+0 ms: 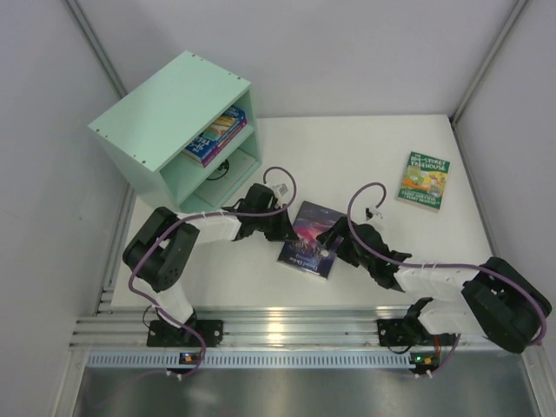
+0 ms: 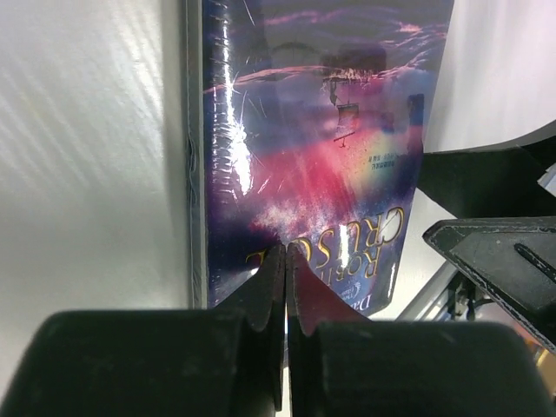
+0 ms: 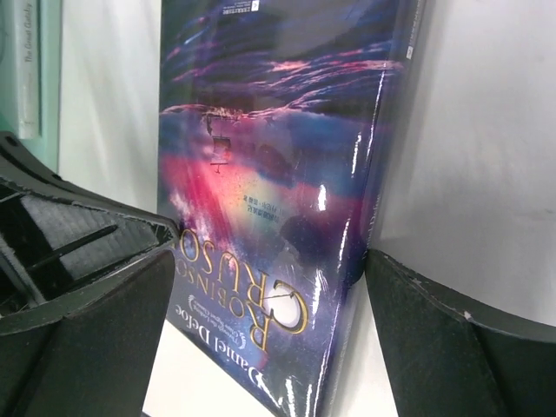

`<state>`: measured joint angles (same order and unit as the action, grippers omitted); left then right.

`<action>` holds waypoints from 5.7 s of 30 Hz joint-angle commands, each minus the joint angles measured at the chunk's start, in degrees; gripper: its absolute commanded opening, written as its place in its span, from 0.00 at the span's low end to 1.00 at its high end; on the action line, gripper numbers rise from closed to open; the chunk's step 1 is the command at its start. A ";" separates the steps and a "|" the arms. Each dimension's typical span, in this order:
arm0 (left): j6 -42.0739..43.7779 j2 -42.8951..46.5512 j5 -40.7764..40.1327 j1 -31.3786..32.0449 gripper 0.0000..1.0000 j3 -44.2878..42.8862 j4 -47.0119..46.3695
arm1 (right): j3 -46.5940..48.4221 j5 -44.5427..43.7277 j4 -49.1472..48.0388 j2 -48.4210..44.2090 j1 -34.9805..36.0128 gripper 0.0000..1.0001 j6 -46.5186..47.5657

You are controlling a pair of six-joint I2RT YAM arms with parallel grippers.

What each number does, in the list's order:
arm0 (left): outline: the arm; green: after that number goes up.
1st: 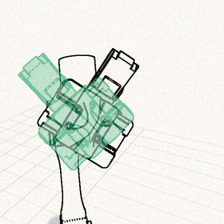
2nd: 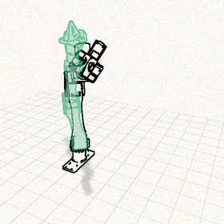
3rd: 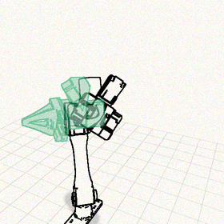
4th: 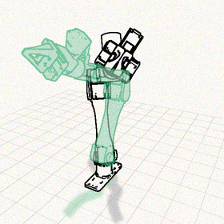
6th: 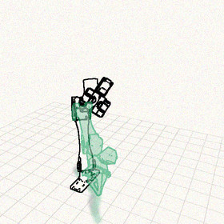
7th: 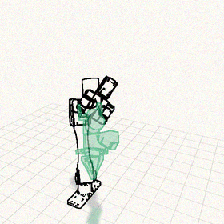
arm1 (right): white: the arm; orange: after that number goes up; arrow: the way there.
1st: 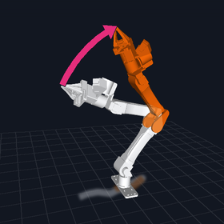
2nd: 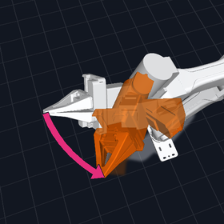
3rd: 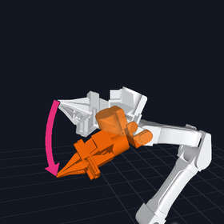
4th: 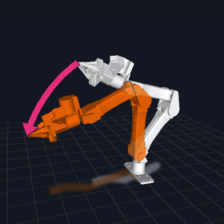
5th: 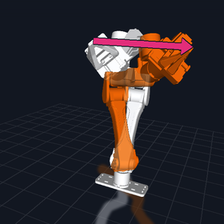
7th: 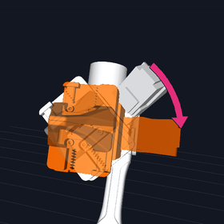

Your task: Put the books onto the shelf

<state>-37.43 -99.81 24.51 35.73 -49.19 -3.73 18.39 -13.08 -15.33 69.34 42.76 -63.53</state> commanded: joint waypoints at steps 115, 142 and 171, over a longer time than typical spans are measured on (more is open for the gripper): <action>-5.11 4.10 5.02 9.62 0.00 -6.09 -15.35 | -4.86 21.69 -24.83 -4.03 -8.22 0.89 7.80; 0.87 0.15 -4.38 13.14 0.00 -14.70 -4.63 | 6.20 28.81 8.19 -16.08 -17.19 0.75 31.77; -0.19 8.21 -14.93 5.59 0.24 -19.36 17.60 | 10.89 30.83 7.19 -7.56 -17.72 0.00 21.72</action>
<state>-37.28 -100.64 12.64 44.77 -64.97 7.40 31.68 12.78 5.13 60.38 25.06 -30.17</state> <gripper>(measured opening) 0.197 0.226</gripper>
